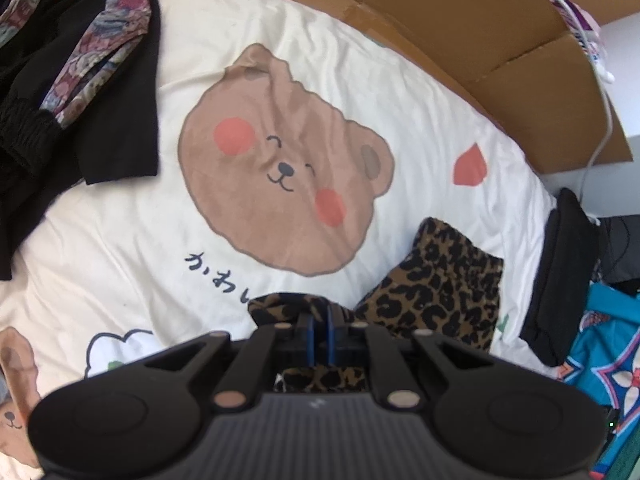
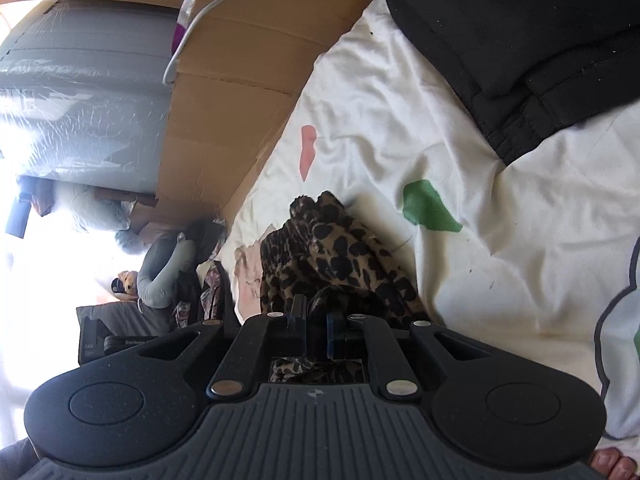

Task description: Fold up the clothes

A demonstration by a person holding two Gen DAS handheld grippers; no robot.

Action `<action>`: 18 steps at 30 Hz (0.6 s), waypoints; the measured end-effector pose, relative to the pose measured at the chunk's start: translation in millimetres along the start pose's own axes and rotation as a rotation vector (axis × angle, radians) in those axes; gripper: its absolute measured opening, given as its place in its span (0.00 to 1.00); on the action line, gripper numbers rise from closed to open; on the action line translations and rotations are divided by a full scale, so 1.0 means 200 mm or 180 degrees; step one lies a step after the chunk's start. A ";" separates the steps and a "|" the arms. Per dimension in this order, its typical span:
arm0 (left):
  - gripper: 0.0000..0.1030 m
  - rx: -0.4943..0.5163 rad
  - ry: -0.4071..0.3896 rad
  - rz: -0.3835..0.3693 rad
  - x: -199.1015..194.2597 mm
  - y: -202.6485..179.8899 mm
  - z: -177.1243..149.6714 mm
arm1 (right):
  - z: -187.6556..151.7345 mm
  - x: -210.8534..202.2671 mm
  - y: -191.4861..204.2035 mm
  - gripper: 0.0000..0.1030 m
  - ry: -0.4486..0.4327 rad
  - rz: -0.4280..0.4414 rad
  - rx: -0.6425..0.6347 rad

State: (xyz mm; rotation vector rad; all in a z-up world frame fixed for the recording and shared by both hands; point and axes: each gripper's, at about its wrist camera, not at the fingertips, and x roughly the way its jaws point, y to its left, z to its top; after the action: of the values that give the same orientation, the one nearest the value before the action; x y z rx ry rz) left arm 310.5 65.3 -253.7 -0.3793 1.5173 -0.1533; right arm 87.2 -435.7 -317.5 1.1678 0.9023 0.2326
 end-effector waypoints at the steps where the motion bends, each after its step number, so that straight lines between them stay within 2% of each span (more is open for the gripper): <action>1: 0.06 -0.0009 -0.0004 0.0018 0.01 0.01 0.00 | 0.01 0.01 -0.01 0.07 -0.0003 -0.0020 0.0010; 7: 0.06 -0.0198 -0.0072 0.0049 0.05 0.06 0.06 | 0.02 0.06 -0.04 0.07 -0.0041 -0.0037 -0.0002; 13: 0.06 -0.0429 -0.0104 -0.0072 0.10 0.10 0.08 | 0.04 0.07 -0.10 0.07 -0.0064 0.0011 0.0090; 18: 0.06 -0.0434 -0.0148 -0.0190 0.09 0.08 0.08 | 0.03 0.06 -0.12 0.07 -0.0120 0.0146 0.0124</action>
State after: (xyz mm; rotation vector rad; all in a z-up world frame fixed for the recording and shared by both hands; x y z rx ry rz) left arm 324.6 77.4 -275.7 -0.5338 1.4753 -0.0875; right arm 92.3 -441.6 -343.6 1.2262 0.8508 0.2302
